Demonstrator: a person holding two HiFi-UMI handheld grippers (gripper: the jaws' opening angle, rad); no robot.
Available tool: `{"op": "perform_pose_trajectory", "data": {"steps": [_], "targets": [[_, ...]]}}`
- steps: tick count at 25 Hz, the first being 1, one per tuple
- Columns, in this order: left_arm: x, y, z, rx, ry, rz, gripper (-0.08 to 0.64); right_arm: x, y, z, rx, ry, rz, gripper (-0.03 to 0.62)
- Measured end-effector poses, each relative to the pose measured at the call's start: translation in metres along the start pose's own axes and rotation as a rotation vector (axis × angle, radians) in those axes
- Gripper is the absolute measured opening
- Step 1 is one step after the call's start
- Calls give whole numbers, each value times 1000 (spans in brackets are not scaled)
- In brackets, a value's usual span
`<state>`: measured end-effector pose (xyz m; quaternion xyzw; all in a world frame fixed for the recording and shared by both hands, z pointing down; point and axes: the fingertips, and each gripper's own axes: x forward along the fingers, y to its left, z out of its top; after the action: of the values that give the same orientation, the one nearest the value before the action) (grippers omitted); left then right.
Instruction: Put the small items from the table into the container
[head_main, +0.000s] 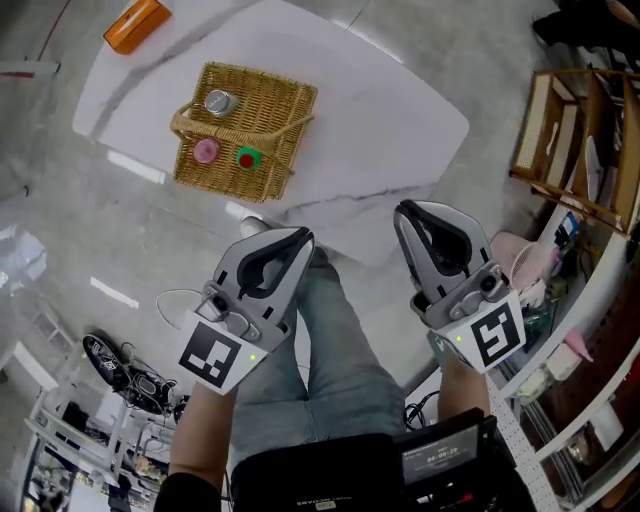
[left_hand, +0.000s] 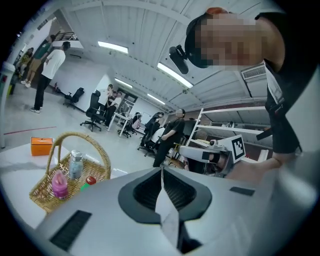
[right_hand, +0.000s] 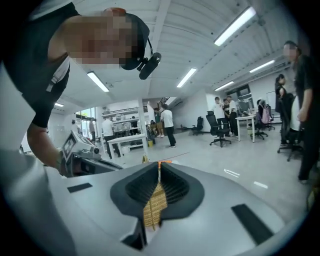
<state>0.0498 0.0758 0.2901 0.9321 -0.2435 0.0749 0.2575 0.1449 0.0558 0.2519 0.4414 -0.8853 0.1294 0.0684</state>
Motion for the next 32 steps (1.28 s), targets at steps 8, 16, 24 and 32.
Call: {"op": "perform_pose_trajectory", "data": {"steps": [8, 16, 24, 32], "targets": [[27, -24, 14, 39, 4, -46, 6, -51, -6, -6, 27, -36, -105, 12], [29, -57, 56, 84, -2, -90, 5, -80, 2, 34, 47, -76, -152, 12], [21, -100, 98, 104, -6, -119, 5, -104, 8, 94, 28, -111, -174, 12], [-12, -139, 154, 143, -23, -133, 5, -125, 33, 153, 17, -114, -179, 12]]}}
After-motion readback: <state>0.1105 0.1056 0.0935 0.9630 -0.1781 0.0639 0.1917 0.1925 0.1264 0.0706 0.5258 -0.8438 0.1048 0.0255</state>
